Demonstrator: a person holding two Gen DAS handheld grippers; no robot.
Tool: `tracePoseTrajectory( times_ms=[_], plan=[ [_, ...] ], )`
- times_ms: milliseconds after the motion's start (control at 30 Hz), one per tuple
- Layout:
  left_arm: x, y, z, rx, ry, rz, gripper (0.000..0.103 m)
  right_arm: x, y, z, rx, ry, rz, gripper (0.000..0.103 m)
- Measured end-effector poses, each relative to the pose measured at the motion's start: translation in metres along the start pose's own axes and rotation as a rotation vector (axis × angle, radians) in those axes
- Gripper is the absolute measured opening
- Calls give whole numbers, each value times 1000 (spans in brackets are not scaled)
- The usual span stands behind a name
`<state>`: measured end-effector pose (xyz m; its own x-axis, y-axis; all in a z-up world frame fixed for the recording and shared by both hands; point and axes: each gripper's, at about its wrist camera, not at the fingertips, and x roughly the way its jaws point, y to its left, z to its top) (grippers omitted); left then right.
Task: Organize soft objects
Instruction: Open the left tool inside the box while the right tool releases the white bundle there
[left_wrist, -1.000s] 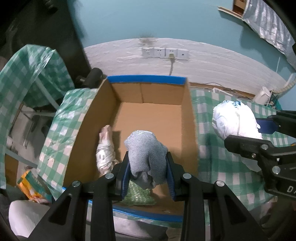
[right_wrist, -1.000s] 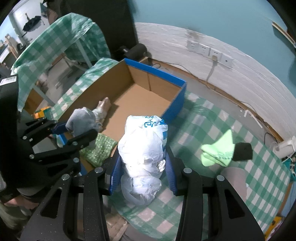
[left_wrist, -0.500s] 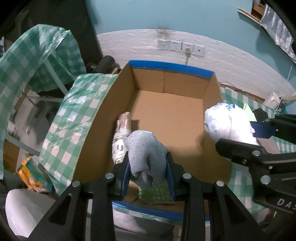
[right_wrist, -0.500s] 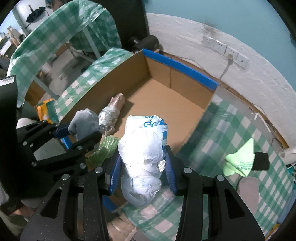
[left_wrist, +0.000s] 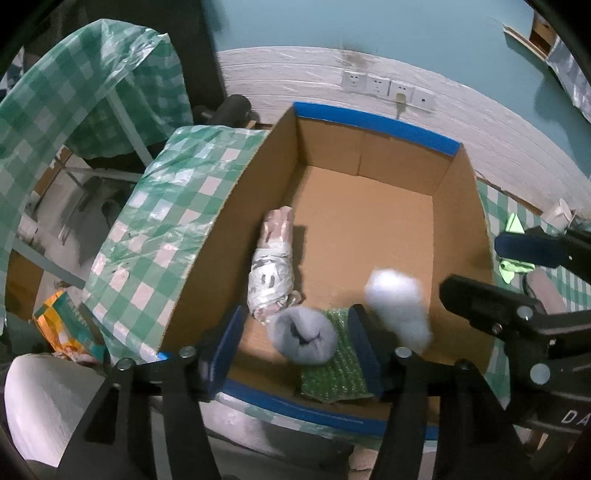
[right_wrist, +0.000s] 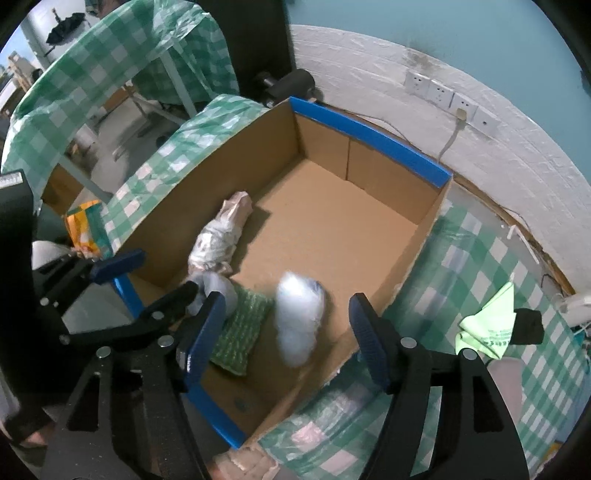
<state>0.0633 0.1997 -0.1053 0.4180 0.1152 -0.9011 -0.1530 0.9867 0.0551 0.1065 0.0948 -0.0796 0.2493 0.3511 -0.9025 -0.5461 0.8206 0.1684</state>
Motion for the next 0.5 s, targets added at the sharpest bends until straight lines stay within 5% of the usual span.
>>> tracePoseTrajectory(
  times_ms=[500],
  plan=[
    [-13, -19, 4, 41, -33, -12, 67, -20, -36, -18, 69, -23, -26, 74]
  ],
)
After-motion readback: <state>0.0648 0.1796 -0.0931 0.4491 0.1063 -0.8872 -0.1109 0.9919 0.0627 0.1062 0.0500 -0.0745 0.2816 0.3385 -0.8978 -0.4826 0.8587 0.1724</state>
